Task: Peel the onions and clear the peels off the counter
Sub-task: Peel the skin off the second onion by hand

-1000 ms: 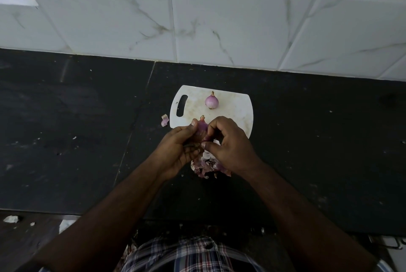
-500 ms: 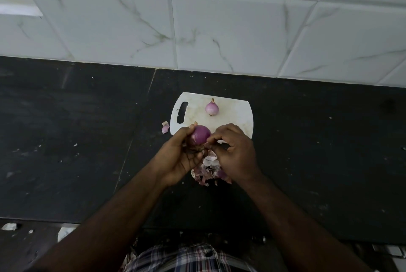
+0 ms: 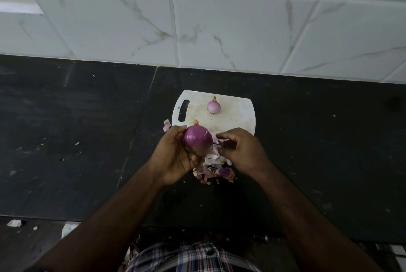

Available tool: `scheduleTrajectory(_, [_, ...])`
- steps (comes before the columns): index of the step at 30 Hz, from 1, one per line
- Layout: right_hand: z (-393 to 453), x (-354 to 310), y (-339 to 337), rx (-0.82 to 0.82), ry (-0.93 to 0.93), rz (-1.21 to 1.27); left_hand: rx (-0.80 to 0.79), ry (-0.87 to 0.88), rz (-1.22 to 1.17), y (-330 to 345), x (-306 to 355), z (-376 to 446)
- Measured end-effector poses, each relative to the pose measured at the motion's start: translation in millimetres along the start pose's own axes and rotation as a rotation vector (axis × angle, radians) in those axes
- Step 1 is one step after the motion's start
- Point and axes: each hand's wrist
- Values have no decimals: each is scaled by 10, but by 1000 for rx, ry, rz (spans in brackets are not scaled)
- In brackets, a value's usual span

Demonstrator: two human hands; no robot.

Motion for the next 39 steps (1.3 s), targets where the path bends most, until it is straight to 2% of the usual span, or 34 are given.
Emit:
scheduleTrajectory(5, [-17, -209, -1, -20, -140, 186, -40, 51, 86, -9, -24, 64])
scheduleTrajectory(12, [2, -243, 100, 71, -212, 121, 36, 108, 207, 39, -71, 78])
scheduleTrajectory(20, [71, -212, 84, -31, -280, 8, 104, 118, 305, 56, -90, 63])
scheduleTrajectory(28, [38, -197, 106, 14, -330, 46, 155, 136, 368, 146, -9, 66])
scheduleTrajectory(39, [121, -216, 71, 30, -381, -67, 195, 148, 461, 233, 19, 92])
Point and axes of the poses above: each hand's wrist, its own z-axis towards the middle knuckle, its own y-axis out of the palm, x = y × z, and after that the axes turned 10 degrees about -z, right-handed
